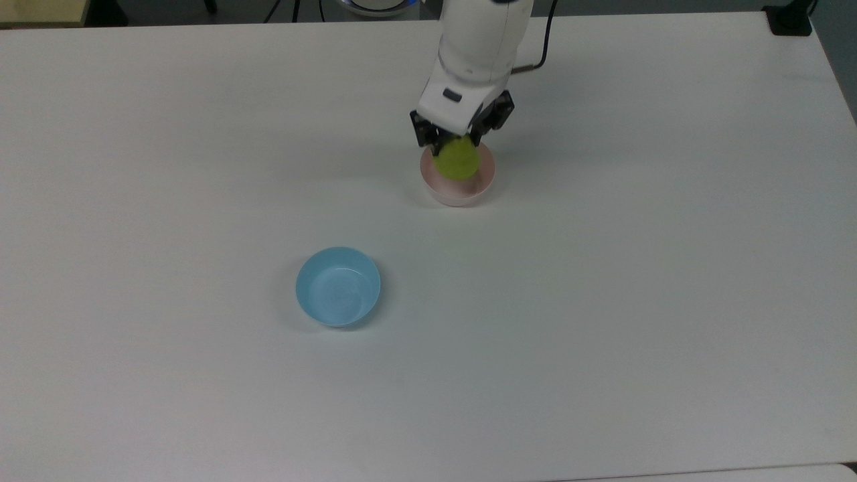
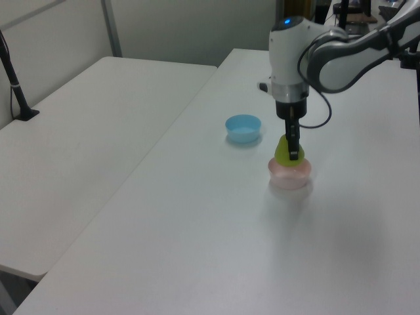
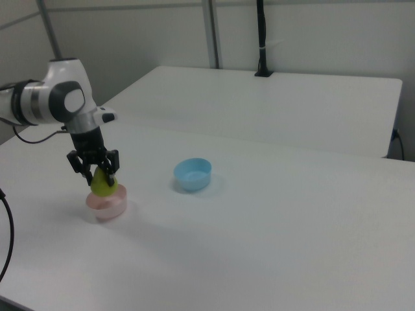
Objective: Pick up a pear from the bowl
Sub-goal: 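Lift the pear out of the pink bowl and carry it aside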
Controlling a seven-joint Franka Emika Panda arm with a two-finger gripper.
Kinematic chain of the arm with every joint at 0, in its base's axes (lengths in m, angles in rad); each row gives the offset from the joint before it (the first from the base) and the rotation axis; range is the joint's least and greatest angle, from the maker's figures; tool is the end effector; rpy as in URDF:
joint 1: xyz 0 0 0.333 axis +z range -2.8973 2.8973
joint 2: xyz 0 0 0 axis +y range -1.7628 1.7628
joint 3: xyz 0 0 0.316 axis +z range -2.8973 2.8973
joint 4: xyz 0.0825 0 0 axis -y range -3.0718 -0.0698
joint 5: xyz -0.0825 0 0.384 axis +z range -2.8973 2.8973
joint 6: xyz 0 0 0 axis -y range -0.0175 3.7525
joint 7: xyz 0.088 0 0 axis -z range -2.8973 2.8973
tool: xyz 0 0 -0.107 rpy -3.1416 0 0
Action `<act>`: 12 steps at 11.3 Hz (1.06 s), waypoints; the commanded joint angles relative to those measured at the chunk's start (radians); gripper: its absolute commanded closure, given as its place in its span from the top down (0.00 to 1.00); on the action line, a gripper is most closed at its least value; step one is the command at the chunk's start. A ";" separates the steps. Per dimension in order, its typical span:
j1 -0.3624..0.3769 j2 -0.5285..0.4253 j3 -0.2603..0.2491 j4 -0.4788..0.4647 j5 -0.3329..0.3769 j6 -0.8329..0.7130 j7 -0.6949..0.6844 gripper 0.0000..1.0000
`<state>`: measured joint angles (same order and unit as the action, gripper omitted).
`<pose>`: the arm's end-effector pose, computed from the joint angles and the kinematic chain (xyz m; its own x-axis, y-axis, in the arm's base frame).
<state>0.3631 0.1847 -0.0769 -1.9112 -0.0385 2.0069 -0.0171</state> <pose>0.5670 0.1662 0.3933 0.9455 0.3130 -0.0896 0.3179 -0.9470 0.0459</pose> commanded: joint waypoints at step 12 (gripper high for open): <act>-0.361 0.013 -0.026 0.017 -0.034 -0.020 -0.155 0.42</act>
<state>0.0424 0.1513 -0.1079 -1.8912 -0.0500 1.9457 -0.1552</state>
